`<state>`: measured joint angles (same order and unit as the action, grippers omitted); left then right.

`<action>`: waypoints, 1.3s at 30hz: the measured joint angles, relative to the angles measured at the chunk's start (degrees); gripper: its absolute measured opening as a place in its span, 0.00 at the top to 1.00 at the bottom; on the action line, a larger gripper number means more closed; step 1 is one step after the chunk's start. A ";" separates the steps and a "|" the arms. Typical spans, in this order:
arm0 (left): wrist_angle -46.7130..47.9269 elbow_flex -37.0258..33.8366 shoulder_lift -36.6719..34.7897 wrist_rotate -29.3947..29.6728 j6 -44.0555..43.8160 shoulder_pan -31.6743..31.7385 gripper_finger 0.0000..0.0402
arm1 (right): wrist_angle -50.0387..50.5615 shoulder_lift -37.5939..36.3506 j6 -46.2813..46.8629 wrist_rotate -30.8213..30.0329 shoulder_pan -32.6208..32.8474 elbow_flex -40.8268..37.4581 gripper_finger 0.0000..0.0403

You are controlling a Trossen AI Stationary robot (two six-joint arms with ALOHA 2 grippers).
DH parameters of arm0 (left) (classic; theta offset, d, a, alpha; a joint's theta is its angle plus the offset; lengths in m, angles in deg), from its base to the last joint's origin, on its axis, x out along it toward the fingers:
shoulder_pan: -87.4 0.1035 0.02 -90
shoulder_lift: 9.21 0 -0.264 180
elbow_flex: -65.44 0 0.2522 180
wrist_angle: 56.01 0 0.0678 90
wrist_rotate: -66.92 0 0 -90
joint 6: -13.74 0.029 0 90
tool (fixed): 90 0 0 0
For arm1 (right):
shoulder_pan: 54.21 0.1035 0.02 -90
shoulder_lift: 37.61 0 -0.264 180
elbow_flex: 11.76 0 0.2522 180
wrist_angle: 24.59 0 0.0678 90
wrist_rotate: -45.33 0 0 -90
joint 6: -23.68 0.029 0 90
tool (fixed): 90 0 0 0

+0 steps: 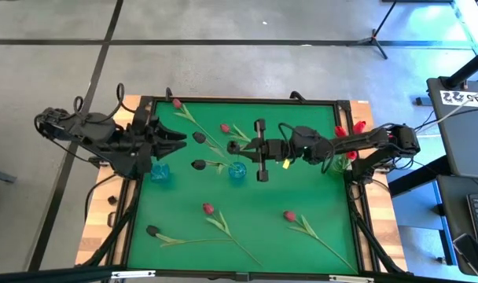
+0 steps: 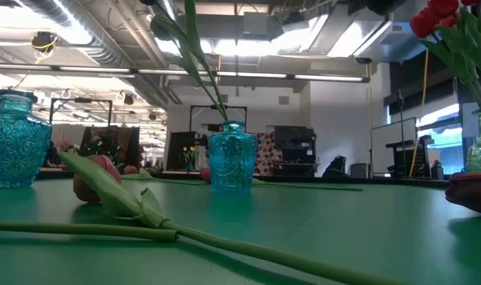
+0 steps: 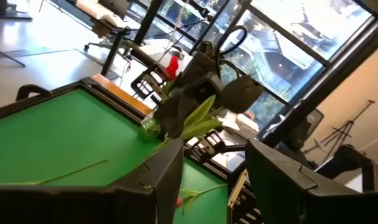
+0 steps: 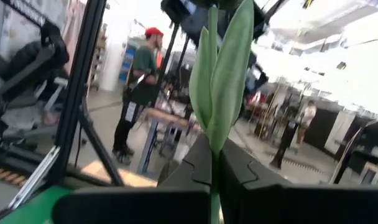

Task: Sort flowers into vase by color
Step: Put the black flower into the right blue flower vase

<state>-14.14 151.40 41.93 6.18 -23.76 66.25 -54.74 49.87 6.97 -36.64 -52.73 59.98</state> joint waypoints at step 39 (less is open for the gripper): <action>40.58 0.00 3.00 -11.34 -43.88 -13.79 0.58 | 10.17 4.62 1.99 -5.38 -0.68 -5.48 0.83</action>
<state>26.44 151.40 44.93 -5.16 -67.63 52.47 -44.57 54.48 8.96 -42.02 -53.41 54.49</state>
